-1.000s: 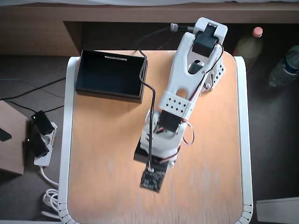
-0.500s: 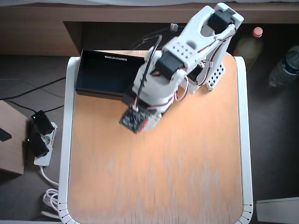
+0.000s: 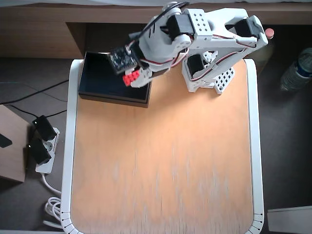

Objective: Grasp a lego block and put it in the bin.

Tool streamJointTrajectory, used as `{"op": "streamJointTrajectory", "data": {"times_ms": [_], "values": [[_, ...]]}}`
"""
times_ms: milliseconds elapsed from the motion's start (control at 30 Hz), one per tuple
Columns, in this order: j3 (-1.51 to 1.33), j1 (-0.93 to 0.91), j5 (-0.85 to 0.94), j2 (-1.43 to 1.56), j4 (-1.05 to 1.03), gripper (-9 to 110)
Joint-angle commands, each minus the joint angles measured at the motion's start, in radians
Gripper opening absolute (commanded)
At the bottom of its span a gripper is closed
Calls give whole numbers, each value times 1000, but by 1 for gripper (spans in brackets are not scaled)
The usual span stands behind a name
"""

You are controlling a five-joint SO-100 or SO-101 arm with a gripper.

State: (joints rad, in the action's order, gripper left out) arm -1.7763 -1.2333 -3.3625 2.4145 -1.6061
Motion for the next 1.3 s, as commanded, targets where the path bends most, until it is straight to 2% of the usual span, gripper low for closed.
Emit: {"op": "streamJointTrajectory", "data": {"times_ms": [0,267,600,900,1267], "values": [[98,-129,-44,-29,-12,0],[92,-259,-101,-186,15,0],[83,-311,-57,-360,199,1],[-150,-311,-14,-365,514,1],[-305,-296,-9,-365,647,1]]}}
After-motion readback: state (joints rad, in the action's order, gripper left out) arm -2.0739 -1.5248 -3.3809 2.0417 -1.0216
